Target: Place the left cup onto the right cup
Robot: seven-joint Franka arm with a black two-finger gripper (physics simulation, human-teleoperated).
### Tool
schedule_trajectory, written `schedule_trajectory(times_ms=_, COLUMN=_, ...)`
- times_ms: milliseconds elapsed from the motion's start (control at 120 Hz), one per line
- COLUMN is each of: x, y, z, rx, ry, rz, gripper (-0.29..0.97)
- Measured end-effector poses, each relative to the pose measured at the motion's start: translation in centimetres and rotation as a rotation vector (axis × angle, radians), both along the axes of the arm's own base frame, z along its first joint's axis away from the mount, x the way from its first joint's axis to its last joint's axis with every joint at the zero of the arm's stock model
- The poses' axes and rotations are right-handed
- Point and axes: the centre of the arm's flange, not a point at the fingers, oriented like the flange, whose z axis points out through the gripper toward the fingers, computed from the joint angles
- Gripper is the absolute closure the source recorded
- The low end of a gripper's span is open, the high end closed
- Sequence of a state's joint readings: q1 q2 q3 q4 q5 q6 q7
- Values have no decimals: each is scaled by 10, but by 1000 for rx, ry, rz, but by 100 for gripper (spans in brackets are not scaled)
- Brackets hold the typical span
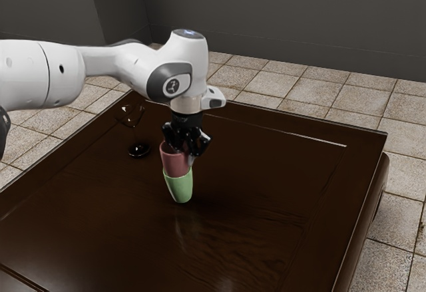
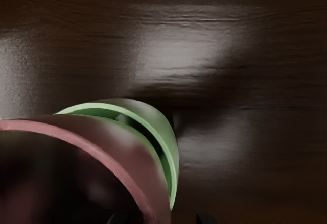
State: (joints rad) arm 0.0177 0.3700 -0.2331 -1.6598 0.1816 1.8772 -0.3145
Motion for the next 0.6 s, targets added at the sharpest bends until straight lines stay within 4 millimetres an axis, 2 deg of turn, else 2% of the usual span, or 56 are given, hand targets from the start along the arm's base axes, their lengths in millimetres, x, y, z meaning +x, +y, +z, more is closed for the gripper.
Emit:
schedule_trajectory(times_ms=83, x=0, y=0, z=1, rx=-5, ry=-2, rz=7, gripper=34)
schedule_trajectory(times_ms=183, x=1, y=0, z=9, rx=-6, ry=-19, rz=13, gripper=21)
schedule_trajectory(times_ms=233, x=-1, y=1, z=25, rx=-2, ry=-41, rz=15, gripper=17)
schedule_trajectory(times_ms=358, x=-15, y=9, z=77, rx=17, ry=-92, rz=26, gripper=9)
schedule_trajectory(times_ms=483, x=-28, y=41, z=116, rx=32, ry=-104, rz=51, gripper=5)
schedule_trajectory(times_ms=533, x=-32, y=50, z=126, rx=27, ry=-97, rz=44, gripper=4)
schedule_trajectory(times_ms=600, x=-35, y=51, z=130, rx=21, ry=-80, rz=16, gripper=3)
